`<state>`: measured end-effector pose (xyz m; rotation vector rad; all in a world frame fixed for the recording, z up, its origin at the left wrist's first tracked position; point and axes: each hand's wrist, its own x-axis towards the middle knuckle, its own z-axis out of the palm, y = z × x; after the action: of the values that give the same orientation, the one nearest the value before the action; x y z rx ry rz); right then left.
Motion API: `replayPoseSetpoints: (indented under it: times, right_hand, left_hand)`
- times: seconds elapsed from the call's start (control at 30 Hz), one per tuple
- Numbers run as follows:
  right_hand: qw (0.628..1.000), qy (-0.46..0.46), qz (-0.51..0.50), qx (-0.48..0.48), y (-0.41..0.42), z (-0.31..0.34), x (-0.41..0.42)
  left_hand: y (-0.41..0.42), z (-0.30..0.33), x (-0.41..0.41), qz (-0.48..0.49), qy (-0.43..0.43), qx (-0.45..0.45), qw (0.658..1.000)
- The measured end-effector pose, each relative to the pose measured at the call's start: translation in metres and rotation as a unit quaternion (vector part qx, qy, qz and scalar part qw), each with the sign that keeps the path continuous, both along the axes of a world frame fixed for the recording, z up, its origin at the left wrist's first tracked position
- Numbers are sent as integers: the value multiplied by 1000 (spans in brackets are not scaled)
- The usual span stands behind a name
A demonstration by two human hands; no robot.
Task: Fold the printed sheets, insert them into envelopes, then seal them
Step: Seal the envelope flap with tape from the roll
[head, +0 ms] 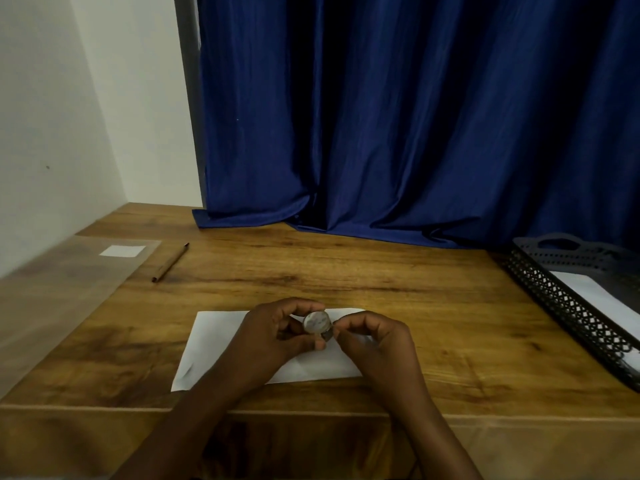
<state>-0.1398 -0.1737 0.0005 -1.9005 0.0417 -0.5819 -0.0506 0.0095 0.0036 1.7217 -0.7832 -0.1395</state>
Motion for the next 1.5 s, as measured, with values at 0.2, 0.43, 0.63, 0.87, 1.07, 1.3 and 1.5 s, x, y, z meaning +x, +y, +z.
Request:
replayPoseSetpoints:
  times: [0.2,0.43,0.63,0.87,1.07,1.3,1.5]
  right_hand:
    - [1000,-17,3,-14,-2,-2,0]
    - [1000,-18,6,21,0,2,0]
    - [1000,4,19,9,2,3,-1]
    - [1000,-15,17,18,0,7,-4]
    - [992,1,-12,129,-3,9,-2]
    - [994,18,-8,108,0,8,0]
    - [998,31,-4,60,0,5,2]
  left_hand:
    - [-1,-1,1,11,0,-9,1000]
    - [-1,-2,2,17,-5,-8,1000]
    - [-1,-3,2,18,-5,-11,1000]
    - [-1,-3,3,34,10,-23,999]
    - [1,1,4,55,27,-58,996]
    - [42,15,12,143,-45,-42,988]
    - [123,24,28,324,-72,97,938]
